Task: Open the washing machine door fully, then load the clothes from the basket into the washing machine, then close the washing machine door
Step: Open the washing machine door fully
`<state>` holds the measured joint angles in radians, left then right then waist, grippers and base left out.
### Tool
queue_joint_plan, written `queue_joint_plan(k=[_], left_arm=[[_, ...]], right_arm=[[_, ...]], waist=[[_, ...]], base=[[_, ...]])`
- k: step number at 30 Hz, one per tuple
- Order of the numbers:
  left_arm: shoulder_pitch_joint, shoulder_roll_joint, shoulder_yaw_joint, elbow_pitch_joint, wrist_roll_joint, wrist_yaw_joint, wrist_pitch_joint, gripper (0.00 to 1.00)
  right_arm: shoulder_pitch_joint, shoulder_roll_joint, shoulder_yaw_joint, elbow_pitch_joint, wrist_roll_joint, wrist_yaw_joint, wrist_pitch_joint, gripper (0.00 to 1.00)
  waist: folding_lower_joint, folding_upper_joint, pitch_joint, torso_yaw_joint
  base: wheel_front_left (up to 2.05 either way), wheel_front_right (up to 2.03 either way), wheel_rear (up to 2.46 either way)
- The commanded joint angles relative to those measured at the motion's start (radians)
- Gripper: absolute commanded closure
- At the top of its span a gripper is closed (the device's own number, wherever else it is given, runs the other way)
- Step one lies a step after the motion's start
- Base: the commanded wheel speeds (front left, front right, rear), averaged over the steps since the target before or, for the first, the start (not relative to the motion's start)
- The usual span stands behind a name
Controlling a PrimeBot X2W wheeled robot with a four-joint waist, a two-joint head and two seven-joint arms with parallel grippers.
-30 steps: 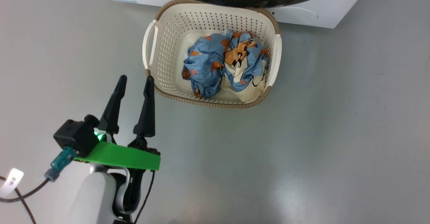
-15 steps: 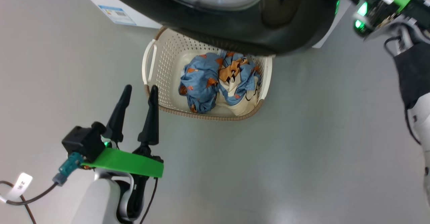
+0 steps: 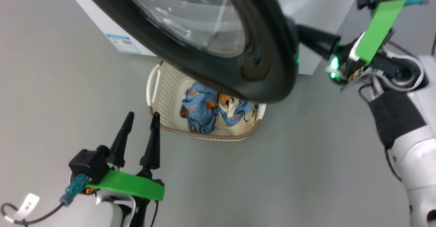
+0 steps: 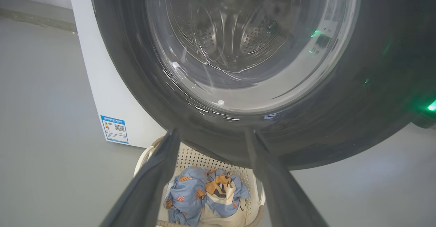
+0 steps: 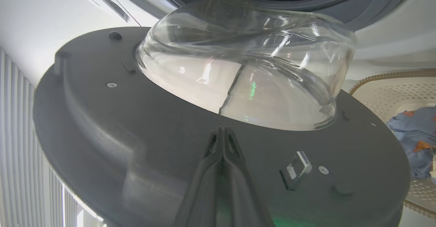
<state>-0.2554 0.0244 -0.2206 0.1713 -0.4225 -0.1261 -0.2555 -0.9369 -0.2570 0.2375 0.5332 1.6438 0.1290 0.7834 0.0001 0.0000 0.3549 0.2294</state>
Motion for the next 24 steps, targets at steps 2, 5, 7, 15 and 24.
queue_joint_plan(k=[2, 5, 7, 15, 24], left_arm=[[0.02, 0.026, 0.038, -0.014, 0.017, 0.007, -0.006, 0.0], [0.029, 0.026, 0.04, -0.012, 0.018, 0.007, -0.006, 0.0], [0.035, 0.026, 0.04, -0.012, 0.019, 0.008, -0.006, 0.0], [0.06, 0.026, 0.041, -0.014, 0.023, 0.013, -0.006, 0.0], [0.091, 0.026, 0.043, -0.018, 0.024, 0.021, -0.006, 0.0]], right_arm=[[0.047, 0.037, 0.021, -0.054, -0.005, 0.002, 0.019, 1.0], [0.074, 0.043, 0.027, -0.066, -0.007, 0.002, 0.029, 1.0], [0.097, 0.048, 0.032, -0.078, -0.009, 0.002, 0.038, 1.0], [0.174, 0.075, 0.03, -0.128, 0.0, 0.002, 0.062, 1.0], [0.248, 0.118, 0.056, -0.184, -0.013, 0.002, 0.091, 1.0]], waist=[[-0.0001, 0.0, -0.04, -0.007], [-0.0001, 0.0, -0.053, -0.006], [-0.0001, 0.0, -0.063, -0.004], [-0.0001, 0.0, -0.103, 0.008], [-0.0001, 0.0, -0.14, 0.025]], base=[[0.0, 0.0, 0.0], [0.0, 0.0, 0.0], [0.0, 0.0, 0.0], [0.0, 0.0, 0.0], [0.0, 0.0, 0.0]])
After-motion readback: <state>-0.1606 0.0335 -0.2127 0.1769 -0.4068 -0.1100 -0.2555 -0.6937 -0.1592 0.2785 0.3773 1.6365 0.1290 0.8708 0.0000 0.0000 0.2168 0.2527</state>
